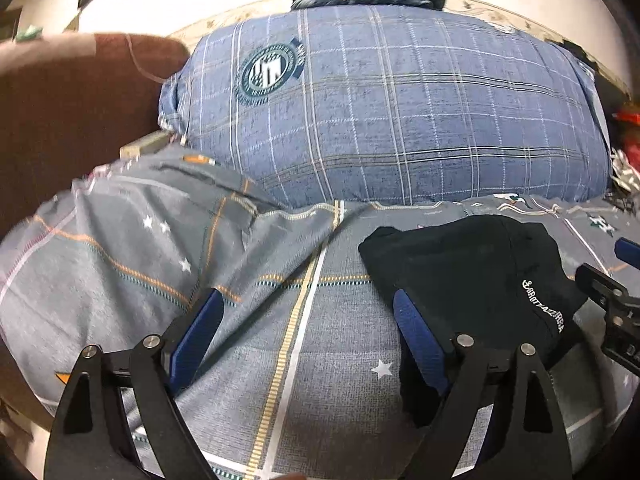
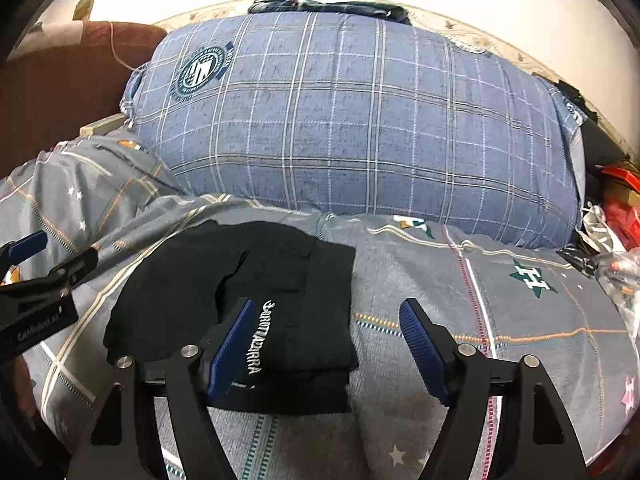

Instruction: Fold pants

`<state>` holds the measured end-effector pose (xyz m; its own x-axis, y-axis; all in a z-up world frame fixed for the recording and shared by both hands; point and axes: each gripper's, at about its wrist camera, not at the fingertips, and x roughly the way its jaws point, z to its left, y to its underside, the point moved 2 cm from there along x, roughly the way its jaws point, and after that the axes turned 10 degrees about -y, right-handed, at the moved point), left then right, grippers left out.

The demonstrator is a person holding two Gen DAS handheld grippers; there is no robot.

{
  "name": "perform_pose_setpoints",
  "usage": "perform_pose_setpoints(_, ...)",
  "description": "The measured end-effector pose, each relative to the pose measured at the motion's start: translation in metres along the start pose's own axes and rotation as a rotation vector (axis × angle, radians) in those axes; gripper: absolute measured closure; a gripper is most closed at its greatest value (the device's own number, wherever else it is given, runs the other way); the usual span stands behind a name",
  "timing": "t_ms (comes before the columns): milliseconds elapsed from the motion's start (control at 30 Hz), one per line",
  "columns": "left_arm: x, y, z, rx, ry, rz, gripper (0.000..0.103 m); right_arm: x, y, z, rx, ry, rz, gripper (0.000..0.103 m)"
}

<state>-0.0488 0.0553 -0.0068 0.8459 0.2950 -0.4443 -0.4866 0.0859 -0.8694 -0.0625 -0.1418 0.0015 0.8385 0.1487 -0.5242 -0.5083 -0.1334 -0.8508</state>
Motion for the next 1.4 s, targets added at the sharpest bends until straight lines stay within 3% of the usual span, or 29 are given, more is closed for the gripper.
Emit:
perform_pose_setpoints(167,-0.014,-0.003,-0.006,0.035,0.029,-0.047,0.013,0.009,0.004,-0.005,0.019,0.006,0.029,0.025)
perform_pose_setpoints(300,-0.02,-0.004,-0.007,0.028,0.053,-0.059,0.0,0.015,0.008,-0.008,0.018,0.032,0.048,0.025)
perform_pose_setpoints(467,-0.027,-0.007,-0.001,-0.006,0.059,-0.09,0.0,0.016,0.01,-0.014,0.035,0.034,0.052,0.025)
perform_pose_setpoints(967,-0.021,0.0,-0.014,0.05,0.068,-0.035,0.0,0.018,0.012,-0.024,0.063,0.042,0.063,0.025)
perform_pose_setpoints(1400,-0.018,0.001,-0.013,0.063,-0.016,-0.036,0.0,0.015,0.011,-0.028,0.078,0.041,0.045,0.025)
